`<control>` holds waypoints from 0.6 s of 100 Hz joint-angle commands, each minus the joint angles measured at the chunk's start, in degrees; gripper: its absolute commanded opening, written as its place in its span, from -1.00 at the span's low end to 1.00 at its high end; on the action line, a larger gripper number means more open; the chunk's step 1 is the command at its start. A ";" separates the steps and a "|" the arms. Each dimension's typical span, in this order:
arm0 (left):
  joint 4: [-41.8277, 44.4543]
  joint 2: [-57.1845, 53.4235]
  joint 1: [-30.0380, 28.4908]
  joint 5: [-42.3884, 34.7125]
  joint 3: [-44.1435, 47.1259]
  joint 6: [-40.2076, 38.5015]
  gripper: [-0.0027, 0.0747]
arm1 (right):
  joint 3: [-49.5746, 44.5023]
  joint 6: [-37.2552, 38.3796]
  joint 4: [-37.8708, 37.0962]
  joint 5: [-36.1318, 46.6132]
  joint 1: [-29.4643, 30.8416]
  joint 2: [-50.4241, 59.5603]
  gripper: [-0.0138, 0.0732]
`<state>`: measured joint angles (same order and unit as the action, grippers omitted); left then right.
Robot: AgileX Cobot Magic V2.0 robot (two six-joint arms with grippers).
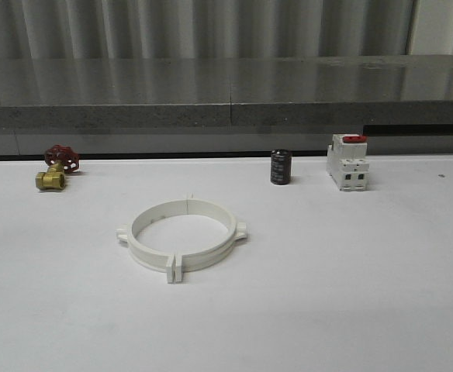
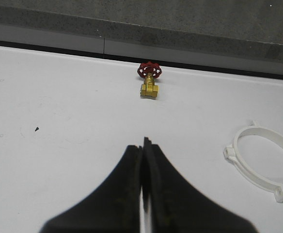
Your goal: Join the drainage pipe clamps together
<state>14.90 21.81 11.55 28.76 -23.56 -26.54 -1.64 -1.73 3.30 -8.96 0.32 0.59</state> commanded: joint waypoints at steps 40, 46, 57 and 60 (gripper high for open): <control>0.65 -0.45 -0.26 -9.61 0.30 0.14 -0.98 | 1.13 -0.39 0.05 4.90 0.24 0.82 -0.84; -1.25 -2.02 -0.81 -15.55 2.14 2.75 -0.98 | 1.13 -0.39 0.05 4.90 0.24 0.82 -0.84; -9.14 -5.30 -3.25 -23.58 7.05 11.29 -0.98 | 1.13 -0.39 0.05 4.90 0.24 0.82 -0.84; -9.14 -6.58 -3.96 -24.53 8.36 11.29 -0.98 | 1.13 -0.39 0.05 4.90 0.24 0.82 -0.84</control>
<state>9.20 17.53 9.27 13.81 -16.87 -19.06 -1.64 -1.73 3.30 -8.96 0.32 0.59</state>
